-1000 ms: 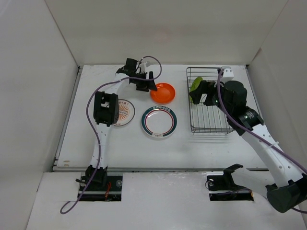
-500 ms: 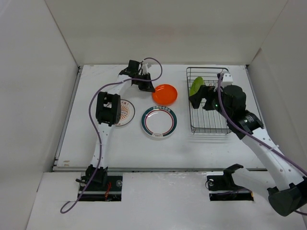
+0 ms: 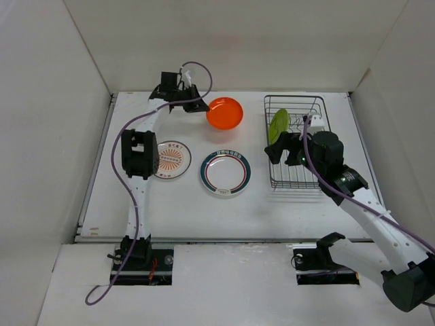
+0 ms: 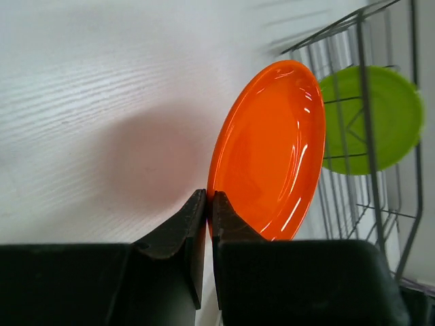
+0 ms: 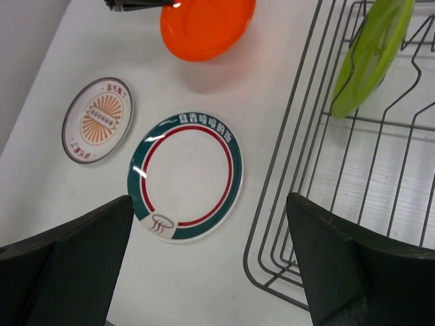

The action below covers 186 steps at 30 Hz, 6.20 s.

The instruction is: Load the plates into the dish rack

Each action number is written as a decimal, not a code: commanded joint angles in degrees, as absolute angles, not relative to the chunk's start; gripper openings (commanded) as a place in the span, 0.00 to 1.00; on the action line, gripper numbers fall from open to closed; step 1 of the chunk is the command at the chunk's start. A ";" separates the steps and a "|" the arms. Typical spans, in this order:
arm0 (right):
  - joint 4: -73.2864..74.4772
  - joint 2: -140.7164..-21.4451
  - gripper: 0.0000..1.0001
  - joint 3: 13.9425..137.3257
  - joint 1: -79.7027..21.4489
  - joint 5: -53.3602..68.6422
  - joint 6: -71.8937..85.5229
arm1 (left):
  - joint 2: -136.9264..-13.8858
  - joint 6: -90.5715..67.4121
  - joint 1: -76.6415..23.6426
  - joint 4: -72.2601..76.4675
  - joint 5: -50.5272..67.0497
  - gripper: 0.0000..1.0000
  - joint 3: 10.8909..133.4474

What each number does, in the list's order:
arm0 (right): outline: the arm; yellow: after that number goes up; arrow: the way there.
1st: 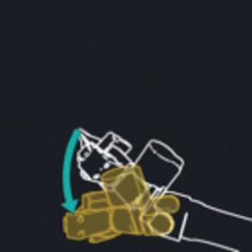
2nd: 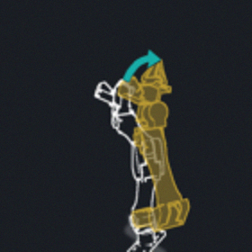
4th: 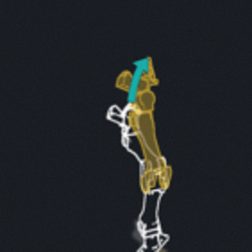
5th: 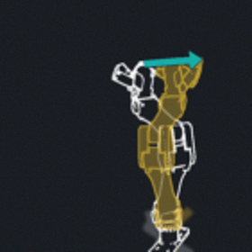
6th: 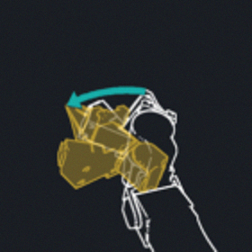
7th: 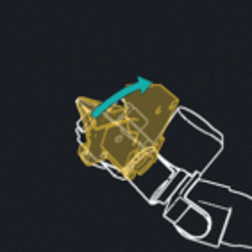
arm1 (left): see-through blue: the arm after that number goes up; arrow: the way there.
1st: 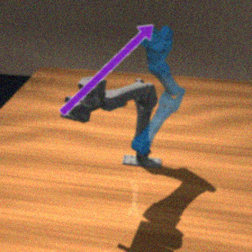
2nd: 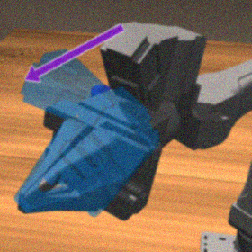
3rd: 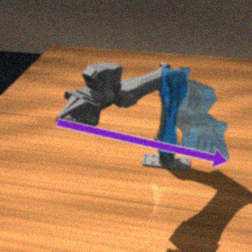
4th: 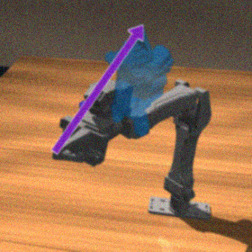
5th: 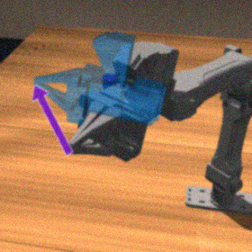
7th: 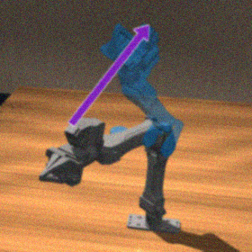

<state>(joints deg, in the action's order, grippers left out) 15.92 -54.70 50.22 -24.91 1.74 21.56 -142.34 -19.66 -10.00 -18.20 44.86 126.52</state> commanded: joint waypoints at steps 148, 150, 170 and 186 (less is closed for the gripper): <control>1.93 -69.70 1.00 64.34 -17.23 28.48 13.45 | -113.73 18.19 13.10 -29.35 38.23 0.35 75.93; 1.93 -69.70 1.00 63.81 -17.23 28.48 13.45 | -115.13 17.50 13.10 -29.36 38.76 0.27 75.94; -4.56 -74.18 1.00 61.00 -19.95 31.63 15.64 | -104.52 14.32 20.04 -33.39 57.98 0.00 89.20; -26.52 -97.19 1.00 77.95 -30.23 47.90 20.65 | -90.44 28.46 16.97 -53.95 74.53 0.00 94.91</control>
<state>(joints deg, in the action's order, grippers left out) -16.16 -95.15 73.91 -28.45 42.46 18.46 -92.99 22.68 18.79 -46.11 66.87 92.05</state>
